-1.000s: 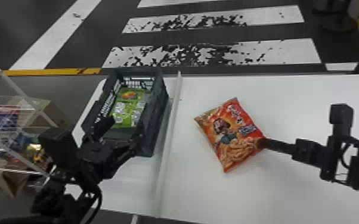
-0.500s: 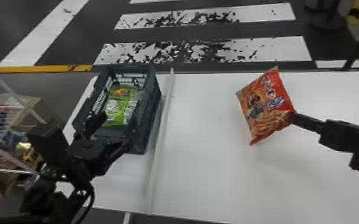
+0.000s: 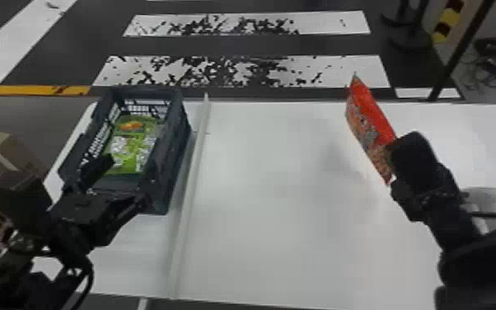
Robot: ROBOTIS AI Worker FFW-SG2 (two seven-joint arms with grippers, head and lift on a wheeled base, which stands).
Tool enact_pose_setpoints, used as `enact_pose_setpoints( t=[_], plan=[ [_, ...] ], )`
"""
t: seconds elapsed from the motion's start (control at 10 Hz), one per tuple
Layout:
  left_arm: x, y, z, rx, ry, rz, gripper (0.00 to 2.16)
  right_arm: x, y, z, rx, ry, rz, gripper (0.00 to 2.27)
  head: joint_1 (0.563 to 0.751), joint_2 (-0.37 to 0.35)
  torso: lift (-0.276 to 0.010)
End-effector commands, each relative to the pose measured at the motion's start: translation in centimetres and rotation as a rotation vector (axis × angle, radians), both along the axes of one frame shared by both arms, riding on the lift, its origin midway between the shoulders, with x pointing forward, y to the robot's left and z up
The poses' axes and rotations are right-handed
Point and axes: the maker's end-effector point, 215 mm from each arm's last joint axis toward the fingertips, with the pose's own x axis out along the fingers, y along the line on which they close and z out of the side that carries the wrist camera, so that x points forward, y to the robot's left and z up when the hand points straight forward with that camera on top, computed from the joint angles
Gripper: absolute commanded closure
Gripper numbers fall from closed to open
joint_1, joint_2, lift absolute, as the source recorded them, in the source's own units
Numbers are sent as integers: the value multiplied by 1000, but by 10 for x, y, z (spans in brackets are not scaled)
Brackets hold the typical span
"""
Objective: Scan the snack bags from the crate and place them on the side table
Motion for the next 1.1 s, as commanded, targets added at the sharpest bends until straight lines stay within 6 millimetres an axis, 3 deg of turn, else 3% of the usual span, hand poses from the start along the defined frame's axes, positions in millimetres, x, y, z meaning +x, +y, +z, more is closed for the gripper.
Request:
enact_pose_setpoints(
  t=[0.0, 0.2, 0.3, 0.4, 0.5, 0.6, 0.7, 1.0],
  plan=[
    [0, 1, -1, -1, 1, 0, 124, -11, 10, -14, -323, -16, 39, 2253, 695, 71, -94],
    [-1, 1, -4, -4, 7, -1, 124, -33, 9, -39, -554, 36, 59, 2253, 695, 80, -94],
    [1, 1, -4, -6, 6, 0, 124, -43, 19, -49, -587, 69, 103, 2223, 695, 82, -94],
    [1, 1, -5, -6, 8, -2, 124, -56, 29, -61, -592, 108, 136, 1936, 695, 94, -94],
    [0, 2, -7, -8, 12, -1, 124, -69, 37, -74, -566, 162, 164, 1399, 695, 109, -94],
    [0, 3, -9, -11, 15, 0, 124, -80, 47, -83, -526, 206, 199, 603, 695, 125, -94],
    [0, 4, -10, -10, 17, 2, 124, -87, 56, -87, -462, 235, 219, -1, 695, 136, -94],
    [0, 4, -11, -13, 18, 1, 124, -94, 74, -88, -245, 284, 257, 63, 695, 181, -94]
  ],
)
